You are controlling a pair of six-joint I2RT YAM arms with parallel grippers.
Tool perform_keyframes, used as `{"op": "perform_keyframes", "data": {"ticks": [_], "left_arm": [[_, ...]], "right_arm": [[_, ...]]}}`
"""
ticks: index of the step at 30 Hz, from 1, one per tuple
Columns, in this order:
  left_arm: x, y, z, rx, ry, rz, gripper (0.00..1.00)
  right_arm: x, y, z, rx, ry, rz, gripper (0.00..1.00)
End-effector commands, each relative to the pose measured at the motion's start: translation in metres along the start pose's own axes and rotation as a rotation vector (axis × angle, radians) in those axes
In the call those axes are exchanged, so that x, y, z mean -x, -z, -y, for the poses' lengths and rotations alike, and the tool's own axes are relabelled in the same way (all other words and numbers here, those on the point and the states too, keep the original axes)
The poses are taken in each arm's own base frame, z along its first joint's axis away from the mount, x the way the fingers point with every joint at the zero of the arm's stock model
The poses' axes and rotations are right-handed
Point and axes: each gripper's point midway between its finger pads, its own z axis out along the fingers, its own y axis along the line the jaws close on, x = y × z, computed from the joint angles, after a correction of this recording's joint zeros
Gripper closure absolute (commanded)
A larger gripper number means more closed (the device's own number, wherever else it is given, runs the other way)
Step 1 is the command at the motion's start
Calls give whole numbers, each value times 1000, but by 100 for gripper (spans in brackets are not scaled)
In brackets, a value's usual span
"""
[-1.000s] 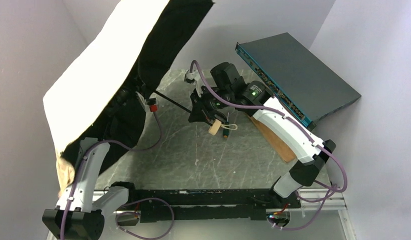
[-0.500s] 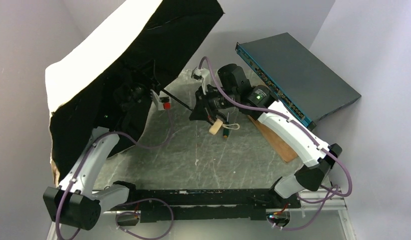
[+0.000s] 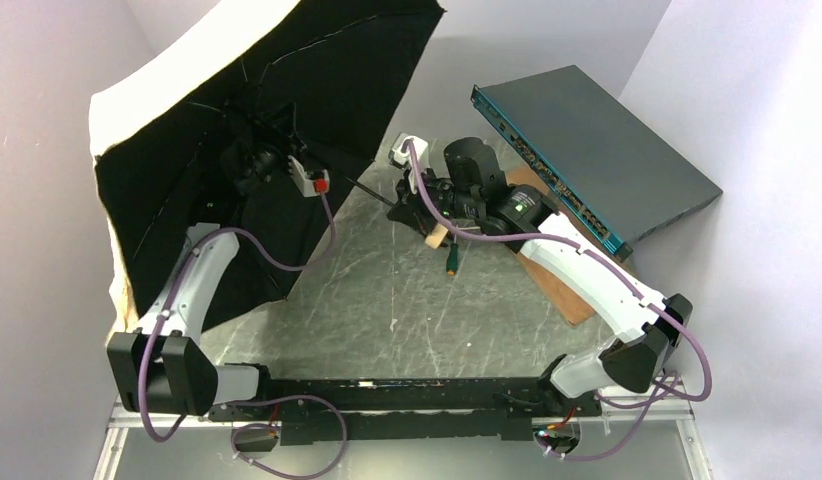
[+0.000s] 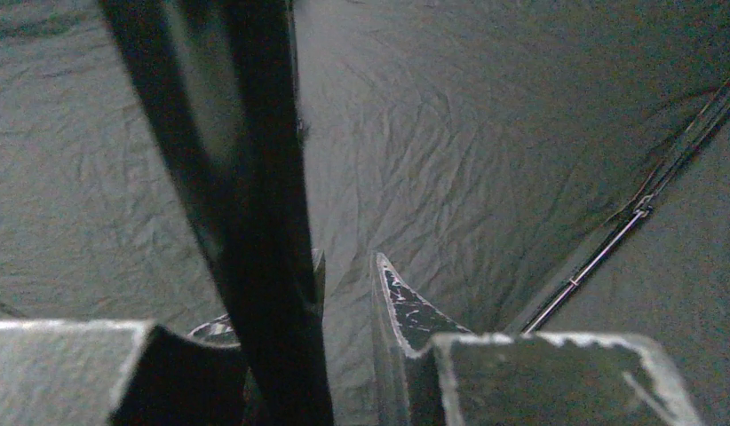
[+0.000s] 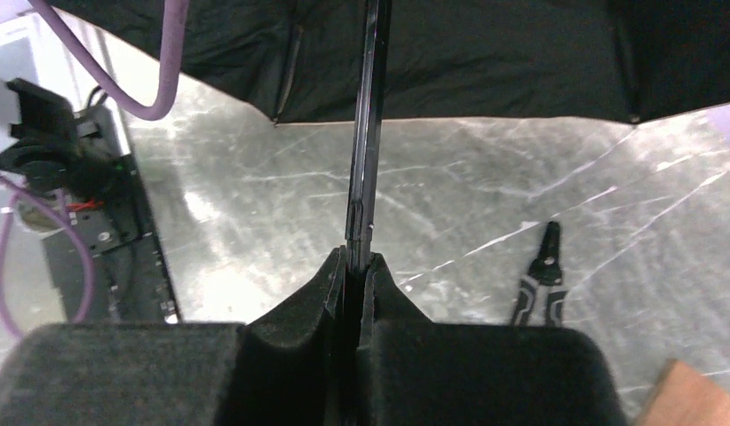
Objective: Open the umbrella
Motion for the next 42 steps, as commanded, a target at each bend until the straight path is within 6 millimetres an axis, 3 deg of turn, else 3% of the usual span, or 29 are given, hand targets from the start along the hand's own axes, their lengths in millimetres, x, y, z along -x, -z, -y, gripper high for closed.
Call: {"op": "perform_keyframes", "data": {"ticks": [1, 13, 22, 25, 30, 35, 38, 42], "left_arm": [[-133, 64, -47, 104, -95, -467, 70], [-174, 82, -55, 117, -158, -531, 72], [-159, 80, -65, 152, -159, -449, 76], [-155, 80, -66, 163, -163, -440, 75], [-121, 74, -64, 173, -123, -311, 71], [-59, 62, -59, 153, -42, -118, 41], [-23, 51, -52, 121, 1, -11, 36], [23, 37, -35, 62, 42, 102, 29]], "right_arm": [[-59, 50, -44, 162, 85, -204, 100], [-89, 52, -38, 138, 84, -316, 100], [-111, 48, -37, 152, 76, -390, 100], [-103, 47, -38, 156, 76, -365, 100], [-71, 39, -43, 192, 78, -261, 100], [-14, 25, -42, 176, 42, -56, 100], [17, 17, -40, 171, 16, 43, 100], [41, 11, -38, 166, -6, 123, 100]]}}
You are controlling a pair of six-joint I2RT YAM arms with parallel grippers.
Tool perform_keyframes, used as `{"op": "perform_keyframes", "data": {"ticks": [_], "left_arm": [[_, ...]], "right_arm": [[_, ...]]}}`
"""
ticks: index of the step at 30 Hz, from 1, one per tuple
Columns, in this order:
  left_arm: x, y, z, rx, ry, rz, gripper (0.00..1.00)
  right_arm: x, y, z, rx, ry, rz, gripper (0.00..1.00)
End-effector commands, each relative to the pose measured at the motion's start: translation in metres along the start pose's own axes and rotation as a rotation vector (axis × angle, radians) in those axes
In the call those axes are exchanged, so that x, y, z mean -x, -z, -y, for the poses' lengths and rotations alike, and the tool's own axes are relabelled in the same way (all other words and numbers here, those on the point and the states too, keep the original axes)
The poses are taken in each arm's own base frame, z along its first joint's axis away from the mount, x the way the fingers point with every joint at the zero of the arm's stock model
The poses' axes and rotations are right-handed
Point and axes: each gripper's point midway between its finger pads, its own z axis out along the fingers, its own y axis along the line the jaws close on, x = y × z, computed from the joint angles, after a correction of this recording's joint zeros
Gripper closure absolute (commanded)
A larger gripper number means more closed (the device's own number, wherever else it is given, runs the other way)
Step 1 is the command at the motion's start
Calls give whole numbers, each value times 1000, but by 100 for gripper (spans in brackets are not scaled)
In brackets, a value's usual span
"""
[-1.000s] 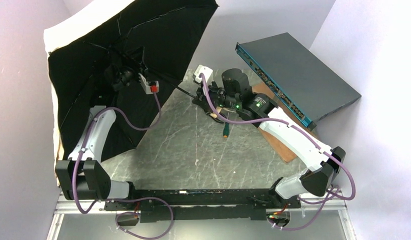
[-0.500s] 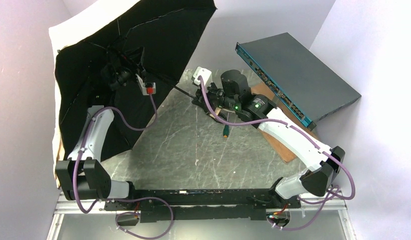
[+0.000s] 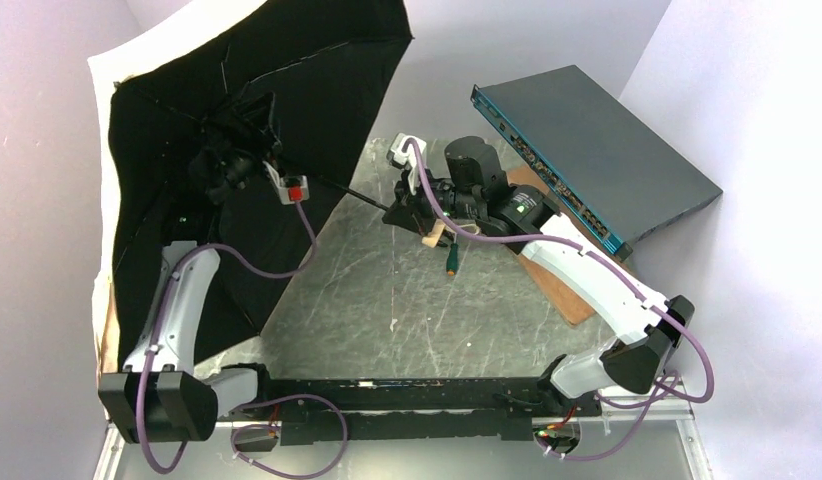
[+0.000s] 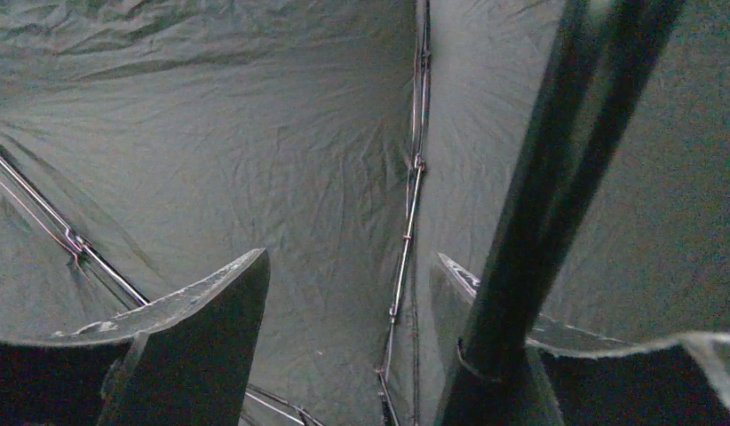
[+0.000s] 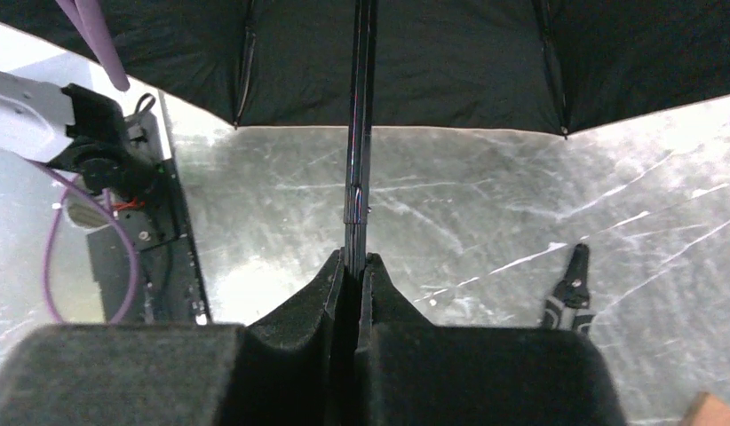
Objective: Open the umbrella
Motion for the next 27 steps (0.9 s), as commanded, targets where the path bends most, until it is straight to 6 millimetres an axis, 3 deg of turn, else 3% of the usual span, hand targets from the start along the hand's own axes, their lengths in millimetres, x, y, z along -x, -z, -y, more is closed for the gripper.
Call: {"op": "perform_keyframes", "data": {"ticks": [1, 6, 12, 16, 19, 24, 27], "left_arm": [[29, -7, 12, -44, 25, 22, 27], [80, -9, 46, -131, 79, 132, 21], [99, -1, 67, -192, 131, 149, 27], [93, 3, 73, -204, 162, 96, 44], [74, 4, 72, -179, 143, -3, 62], [51, 4, 55, -147, 116, -56, 90], [50, 2, 42, -137, 44, -23, 100]], "right_arm": [[29, 10, -25, 108, -50, 78, 100], [42, 6, -21, 101, -74, 130, 100], [44, 5, -19, 110, -105, 146, 100], [35, 11, -26, 138, -93, 130, 100], [15, 16, -30, 147, -64, 98, 100], [-5, 22, -36, 155, -39, 70, 100], [-6, 21, -36, 156, -40, 81, 100]]}}
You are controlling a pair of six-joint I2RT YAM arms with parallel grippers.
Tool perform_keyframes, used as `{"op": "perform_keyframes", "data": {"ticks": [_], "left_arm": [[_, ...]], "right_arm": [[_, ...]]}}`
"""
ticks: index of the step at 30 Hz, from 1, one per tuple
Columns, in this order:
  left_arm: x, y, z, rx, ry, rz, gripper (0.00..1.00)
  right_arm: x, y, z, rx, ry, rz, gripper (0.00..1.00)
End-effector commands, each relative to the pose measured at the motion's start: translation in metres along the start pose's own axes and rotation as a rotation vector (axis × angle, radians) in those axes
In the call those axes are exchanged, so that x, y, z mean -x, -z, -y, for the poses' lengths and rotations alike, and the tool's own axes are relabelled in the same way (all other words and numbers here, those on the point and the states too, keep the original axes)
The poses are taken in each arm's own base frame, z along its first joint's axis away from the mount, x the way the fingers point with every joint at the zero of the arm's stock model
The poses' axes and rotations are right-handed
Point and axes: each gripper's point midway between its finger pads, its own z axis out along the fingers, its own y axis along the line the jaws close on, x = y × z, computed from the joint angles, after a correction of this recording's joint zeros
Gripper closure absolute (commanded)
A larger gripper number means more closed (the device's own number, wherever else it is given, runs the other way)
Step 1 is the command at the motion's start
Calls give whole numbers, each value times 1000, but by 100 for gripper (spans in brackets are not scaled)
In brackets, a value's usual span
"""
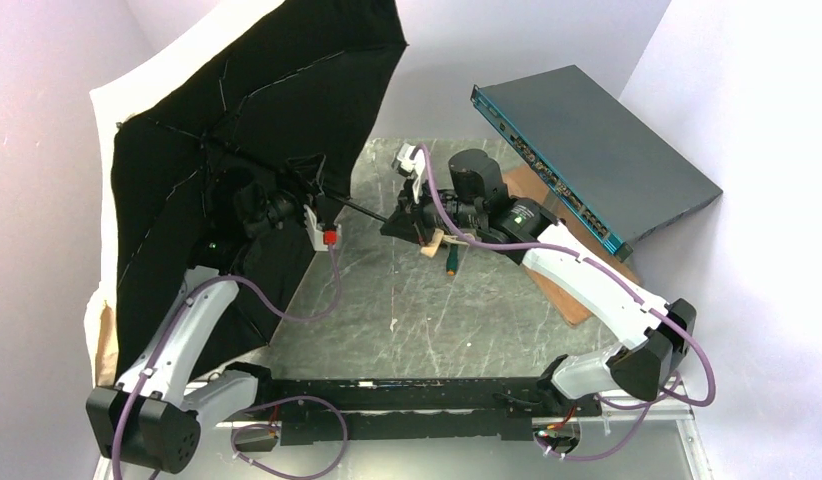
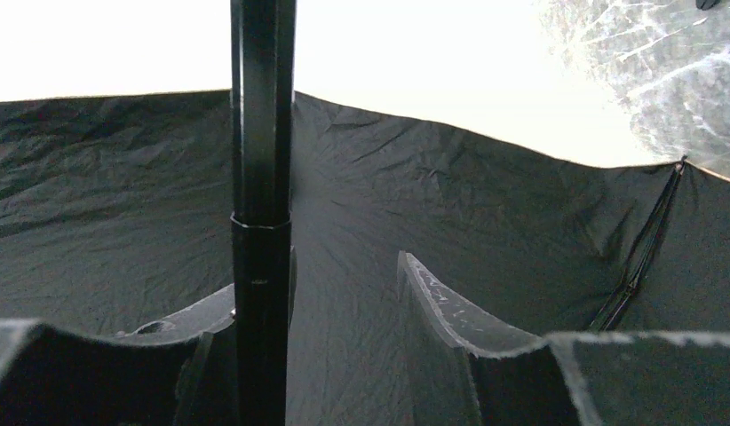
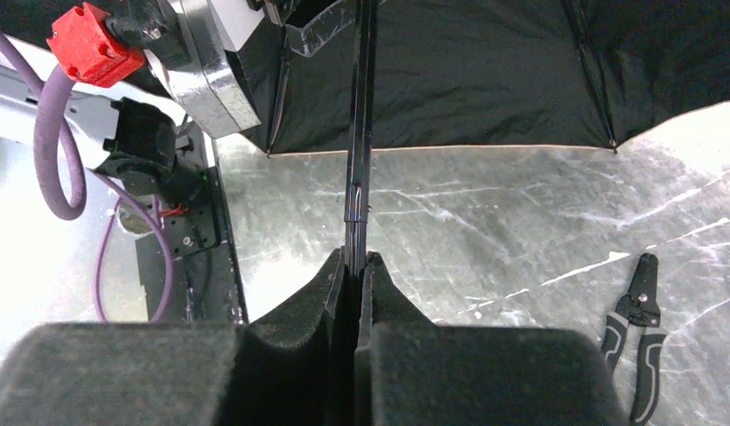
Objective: Open the umbrella
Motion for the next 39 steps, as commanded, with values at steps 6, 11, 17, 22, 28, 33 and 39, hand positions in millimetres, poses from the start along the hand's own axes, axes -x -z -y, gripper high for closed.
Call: {"op": "perform_keyframes", "data": {"ticks": [6, 11, 17, 22, 28, 33, 39], "left_arm": [[0, 18, -61, 89, -298, 14, 100], [24, 13, -59, 96, -407, 100, 100], [35, 5, -63, 117, -470, 130, 100], [31, 1, -68, 120, -484, 114, 100], [34, -2, -65, 121, -506, 119, 100], [36, -4, -74, 172, -446, 128, 88], [25, -1, -61, 154, -263, 77, 31]], "right_arm": [[18, 15, -19, 64, 40, 69, 53], [22, -2, -16, 76, -78, 89, 36], [22, -24, -29, 204, -208, 68, 36], [17, -32, -43, 290, -243, 50, 43], [13, -41, -52, 334, -255, 38, 61], [19, -53, -51, 352, -279, 53, 100], [54, -51, -16, 264, -335, 165, 100]]}}
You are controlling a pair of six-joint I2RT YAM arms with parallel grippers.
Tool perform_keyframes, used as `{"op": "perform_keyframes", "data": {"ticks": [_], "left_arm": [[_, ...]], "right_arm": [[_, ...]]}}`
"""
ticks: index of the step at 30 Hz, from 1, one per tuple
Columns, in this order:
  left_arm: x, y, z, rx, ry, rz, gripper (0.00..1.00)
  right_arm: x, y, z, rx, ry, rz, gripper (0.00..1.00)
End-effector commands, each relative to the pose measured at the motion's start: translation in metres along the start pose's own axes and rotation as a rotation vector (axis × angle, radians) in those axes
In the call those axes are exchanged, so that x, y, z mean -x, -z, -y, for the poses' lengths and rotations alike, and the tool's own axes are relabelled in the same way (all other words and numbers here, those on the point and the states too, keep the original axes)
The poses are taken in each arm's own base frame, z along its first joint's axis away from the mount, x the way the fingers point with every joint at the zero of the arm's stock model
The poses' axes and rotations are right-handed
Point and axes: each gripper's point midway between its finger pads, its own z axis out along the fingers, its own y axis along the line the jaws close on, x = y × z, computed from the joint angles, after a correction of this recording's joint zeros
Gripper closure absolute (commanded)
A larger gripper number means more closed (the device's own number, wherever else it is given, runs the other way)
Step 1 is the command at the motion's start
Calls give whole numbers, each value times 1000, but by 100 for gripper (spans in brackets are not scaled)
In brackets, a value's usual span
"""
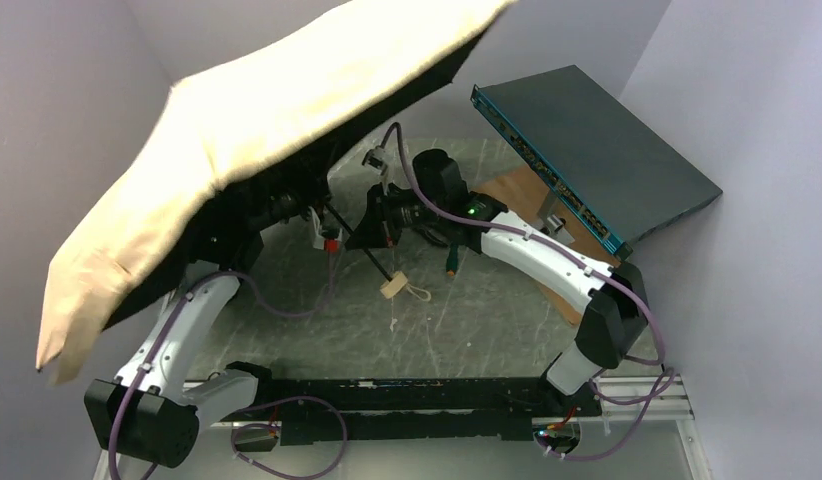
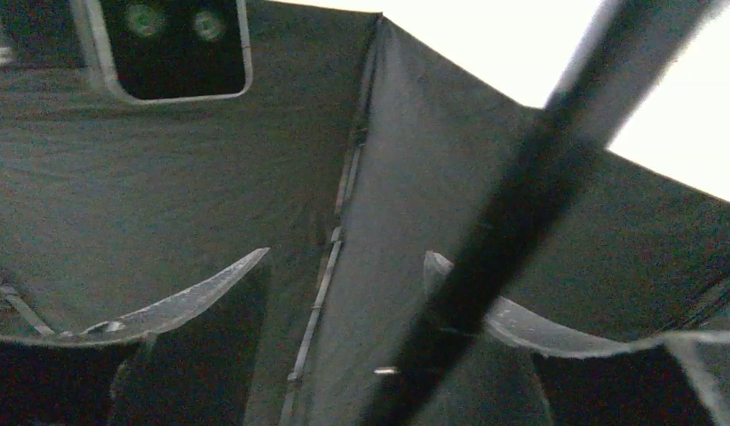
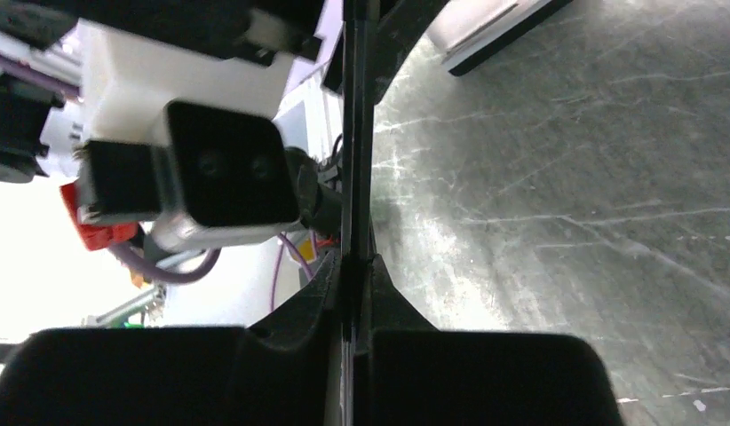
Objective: Open the umbrella
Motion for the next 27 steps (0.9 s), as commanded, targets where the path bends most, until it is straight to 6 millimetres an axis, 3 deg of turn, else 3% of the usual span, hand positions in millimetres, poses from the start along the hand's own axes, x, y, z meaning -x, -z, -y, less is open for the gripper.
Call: {"op": "perform_keyframes", "data": {"ticks": [1, 4, 6, 15, 20, 24, 27], "left_arm": [[-6, 12, -26, 103, 74, -59, 26], [-3, 25, -26, 112, 158, -85, 7], [2, 33, -19, 96, 244, -91, 1], [29, 62, 22, 27, 381, -137, 0], [31, 75, 31, 2, 537, -187, 0], [33, 82, 41, -16, 624, -223, 0], [40, 86, 49, -41, 666, -219, 0]], "right_arm": [[72, 13, -12, 13, 54, 197, 100], [99, 19, -7, -13, 52, 284, 100], [112, 24, 0, -37, 37, 343, 100], [149, 45, 39, -143, 51, 569, 100], [178, 74, 61, -284, 75, 753, 100], [186, 101, 77, -443, 139, 887, 100], [179, 115, 94, -589, 193, 947, 100]]}}
